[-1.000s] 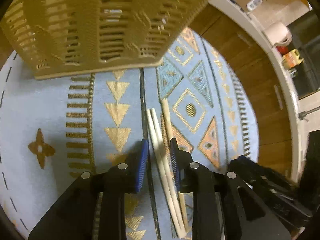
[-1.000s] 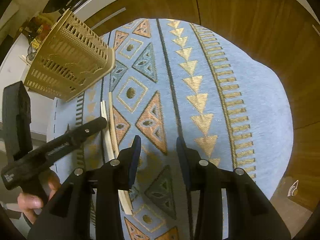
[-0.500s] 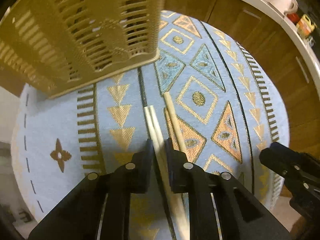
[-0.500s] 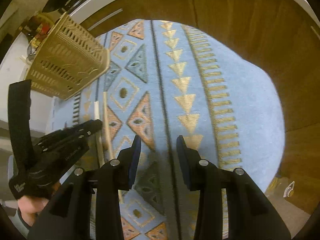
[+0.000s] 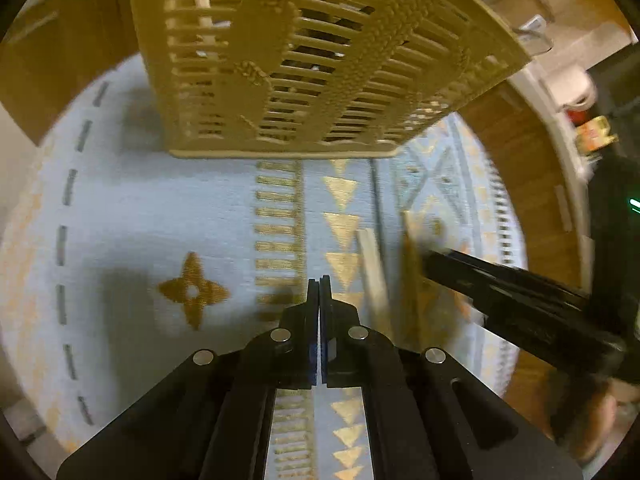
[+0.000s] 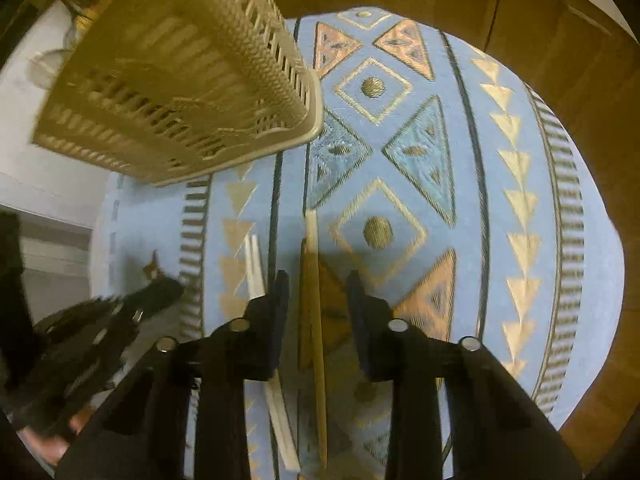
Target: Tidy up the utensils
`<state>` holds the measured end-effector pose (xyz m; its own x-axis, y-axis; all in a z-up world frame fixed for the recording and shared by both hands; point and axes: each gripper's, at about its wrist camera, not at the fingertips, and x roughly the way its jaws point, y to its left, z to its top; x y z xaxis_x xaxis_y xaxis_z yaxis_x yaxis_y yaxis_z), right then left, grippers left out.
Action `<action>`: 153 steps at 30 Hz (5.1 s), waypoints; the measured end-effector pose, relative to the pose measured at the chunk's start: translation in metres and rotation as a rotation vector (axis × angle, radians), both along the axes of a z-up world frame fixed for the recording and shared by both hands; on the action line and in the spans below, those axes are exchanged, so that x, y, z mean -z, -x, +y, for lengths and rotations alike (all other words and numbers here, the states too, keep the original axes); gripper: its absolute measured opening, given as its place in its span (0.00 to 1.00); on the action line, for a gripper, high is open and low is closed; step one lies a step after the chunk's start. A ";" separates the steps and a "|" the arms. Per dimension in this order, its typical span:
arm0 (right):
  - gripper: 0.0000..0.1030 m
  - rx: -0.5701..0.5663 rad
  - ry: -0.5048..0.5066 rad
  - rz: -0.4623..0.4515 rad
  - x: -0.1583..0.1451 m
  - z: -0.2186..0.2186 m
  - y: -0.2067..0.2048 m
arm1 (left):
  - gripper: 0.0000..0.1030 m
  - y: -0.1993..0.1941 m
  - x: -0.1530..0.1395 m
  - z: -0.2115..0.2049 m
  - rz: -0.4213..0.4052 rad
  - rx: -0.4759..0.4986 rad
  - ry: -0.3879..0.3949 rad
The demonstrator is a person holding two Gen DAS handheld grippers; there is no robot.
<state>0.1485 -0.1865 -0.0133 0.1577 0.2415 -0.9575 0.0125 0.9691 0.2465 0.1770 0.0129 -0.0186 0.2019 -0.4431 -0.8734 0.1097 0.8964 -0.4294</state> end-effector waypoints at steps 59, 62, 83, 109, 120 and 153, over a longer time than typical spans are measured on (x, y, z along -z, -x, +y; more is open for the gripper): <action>0.04 -0.231 -0.203 -0.625 -0.171 -0.016 0.028 | 0.00 0.058 -0.173 0.005 -0.585 -0.048 -0.032; 0.04 -0.216 -0.220 -0.615 -0.168 -0.017 0.028 | 0.00 0.051 -0.163 0.009 -0.544 -0.048 -0.032; 0.04 -0.259 -0.213 -0.449 -0.137 -0.003 0.037 | 0.34 0.033 -0.045 0.127 -0.155 -0.441 0.032; 0.04 -0.053 -0.254 -0.105 -0.075 -0.059 0.030 | 0.40 -0.061 0.020 0.072 -0.049 -0.541 -0.301; 0.05 0.040 -0.247 -0.025 -0.039 -0.073 0.007 | 0.23 -0.054 0.018 0.061 -0.097 -0.490 -0.441; 0.48 0.142 -0.163 0.048 0.003 -0.037 -0.010 | 0.28 -0.039 0.013 0.097 -0.051 -0.339 -0.260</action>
